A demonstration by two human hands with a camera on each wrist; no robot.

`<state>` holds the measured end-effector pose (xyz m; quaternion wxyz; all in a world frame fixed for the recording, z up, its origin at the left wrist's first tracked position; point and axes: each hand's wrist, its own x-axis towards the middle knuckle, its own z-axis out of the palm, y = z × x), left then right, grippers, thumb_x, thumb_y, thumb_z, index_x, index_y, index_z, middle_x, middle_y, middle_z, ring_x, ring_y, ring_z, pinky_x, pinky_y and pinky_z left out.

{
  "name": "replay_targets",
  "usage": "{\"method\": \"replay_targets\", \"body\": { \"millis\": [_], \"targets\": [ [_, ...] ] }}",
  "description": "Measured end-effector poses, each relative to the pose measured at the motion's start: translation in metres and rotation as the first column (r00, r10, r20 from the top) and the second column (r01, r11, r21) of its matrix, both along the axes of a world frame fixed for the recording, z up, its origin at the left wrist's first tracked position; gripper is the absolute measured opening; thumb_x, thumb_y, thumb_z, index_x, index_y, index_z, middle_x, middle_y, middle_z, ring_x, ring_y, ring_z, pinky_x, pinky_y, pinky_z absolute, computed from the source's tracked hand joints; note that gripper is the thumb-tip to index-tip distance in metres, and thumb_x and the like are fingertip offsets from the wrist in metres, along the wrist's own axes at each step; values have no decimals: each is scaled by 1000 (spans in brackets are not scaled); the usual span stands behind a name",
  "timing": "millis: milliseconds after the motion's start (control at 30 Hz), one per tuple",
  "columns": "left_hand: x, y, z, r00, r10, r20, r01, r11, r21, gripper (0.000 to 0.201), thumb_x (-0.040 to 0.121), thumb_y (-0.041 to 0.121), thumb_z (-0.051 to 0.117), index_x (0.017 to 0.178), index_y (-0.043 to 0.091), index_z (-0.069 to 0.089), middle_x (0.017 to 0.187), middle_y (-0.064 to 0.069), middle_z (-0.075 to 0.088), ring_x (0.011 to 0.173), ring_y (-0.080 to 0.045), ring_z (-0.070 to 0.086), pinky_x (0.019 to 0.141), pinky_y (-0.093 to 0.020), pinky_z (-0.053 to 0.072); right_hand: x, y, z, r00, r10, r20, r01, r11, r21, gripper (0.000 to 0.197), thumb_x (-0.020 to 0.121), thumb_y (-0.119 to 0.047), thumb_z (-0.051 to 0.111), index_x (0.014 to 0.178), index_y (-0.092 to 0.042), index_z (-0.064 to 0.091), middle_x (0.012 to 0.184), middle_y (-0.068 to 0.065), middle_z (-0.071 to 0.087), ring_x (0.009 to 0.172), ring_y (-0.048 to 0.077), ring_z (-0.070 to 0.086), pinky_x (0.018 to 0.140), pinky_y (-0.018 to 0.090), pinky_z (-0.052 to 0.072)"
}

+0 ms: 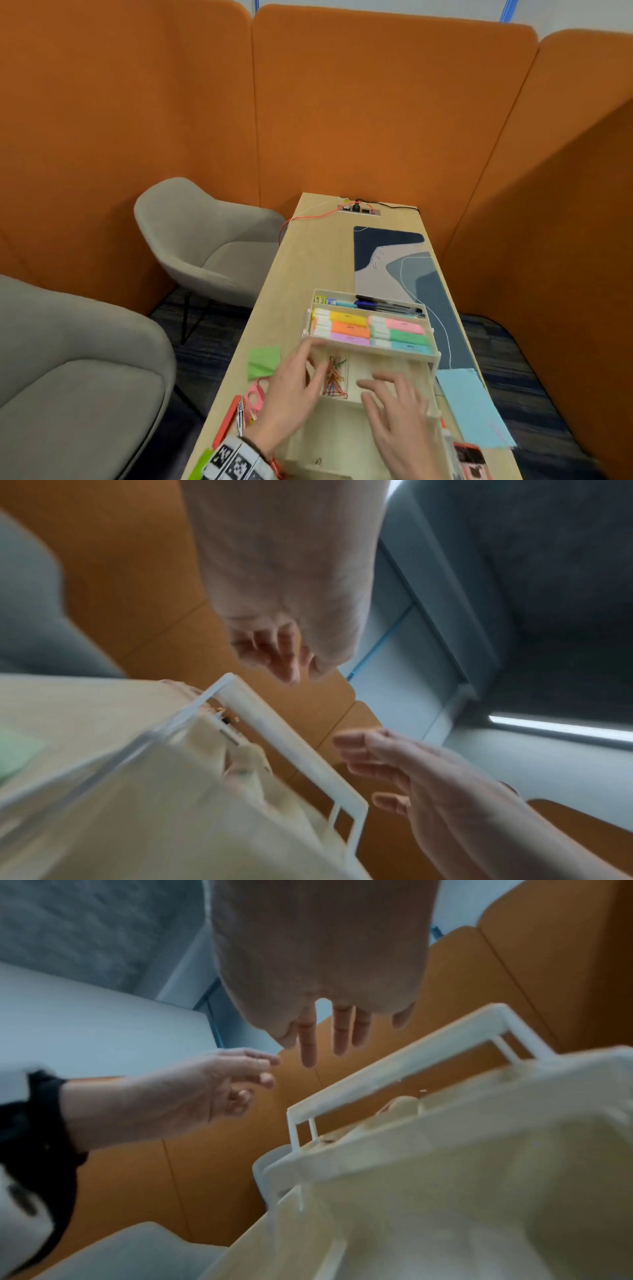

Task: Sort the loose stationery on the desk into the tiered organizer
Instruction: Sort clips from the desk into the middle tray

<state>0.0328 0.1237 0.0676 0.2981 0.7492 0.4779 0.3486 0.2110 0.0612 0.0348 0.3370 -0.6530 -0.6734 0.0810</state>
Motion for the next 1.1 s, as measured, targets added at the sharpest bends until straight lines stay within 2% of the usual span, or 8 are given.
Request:
{"method": "replay_targets", "body": {
  "millis": [100, 200, 333, 400, 500, 700, 867, 1100],
  "targets": [
    [-18, -53, -25, 976, -127, -176, 112, 989, -92, 11, 96, 36, 49, 103, 39, 57, 88, 22, 59, 83, 10, 53, 76, -10, 36, -2, -41, -19, 995, 93, -36, -97, 981, -166, 14, 86, -49, 41, 87, -46, 54, 88, -21, 51, 90, -8, 45, 84, 19, 34],
    [-31, -91, -52, 882, -358, -308, 252, 908, -334, 18, 93, 42, 51, 102, 32, 62, 99, 19, 60, 90, 5, 55, 82, -12, 41, 5, -76, -32, 977, 211, -27, -202, 877, -435, 22, 88, -51, 43, 68, -45, 46, 81, -21, 54, 81, -7, 50, 79, 17, 43],
    [-44, -111, -79, 741, -546, -391, 262, 772, -580, 24, 87, 42, 57, 103, 26, 65, 106, 4, 66, 96, -9, 60, 89, -26, 48, 21, -114, -55, 987, 153, 44, -93, 780, -619, 29, 77, -62, 33, 59, -42, 45, 85, -17, 55, 91, 7, 50, 91, 35, 43],
    [-48, -117, -89, 728, -525, -441, 224, 790, -571, 26, 89, 39, 56, 108, 23, 64, 106, 3, 64, 99, -13, 60, 90, -29, 48, 25, -134, -58, 996, 91, 4, -66, 756, -652, 22, 87, -49, 44, 70, -38, 52, 87, -13, 58, 89, 7, 52, 88, 29, 45],
    [-49, -126, -95, 799, -454, -395, 201, 820, -536, 21, 93, 34, 54, 109, 23, 63, 104, 8, 63, 91, -7, 60, 83, -23, 49, 37, -157, -57, 1000, 1, -7, -6, 765, -645, 13, 95, -34, 48, 85, -35, 57, 92, -10, 62, 86, 1, 55, 71, 15, 42],
    [-49, -141, -93, 835, -400, -379, 170, 841, -514, 20, 95, 31, 52, 108, 21, 63, 108, 6, 63, 94, -6, 57, 84, -21, 47, 31, -173, -65, 999, -31, 25, 40, 753, -657, 17, 96, -29, 47, 97, -24, 63, 98, -7, 62, 89, 7, 55, 82, 23, 46],
    [-58, -151, -98, 864, -233, -446, 55, 924, -377, 12, 95, 22, 51, 95, 18, 62, 93, 10, 59, 84, -4, 54, 65, -8, 36, -13, -153, -68, 995, 82, 49, -43, 842, -537, 28, 96, -19, 44, 123, -24, 52, 121, -9, 52, 112, 9, 48, 98, 26, 42],
    [-66, -152, -104, 873, -174, -456, 10, 940, -341, 13, 93, 22, 53, 100, 19, 63, 102, 2, 61, 93, -12, 57, 84, -24, 47, -55, -93, -80, 925, 254, 282, -58, 829, -556, 49, 93, -15, 46, 141, -19, 36, 139, 6, 45, 123, 23, 42, 103, 35, 41]
  ]
}}
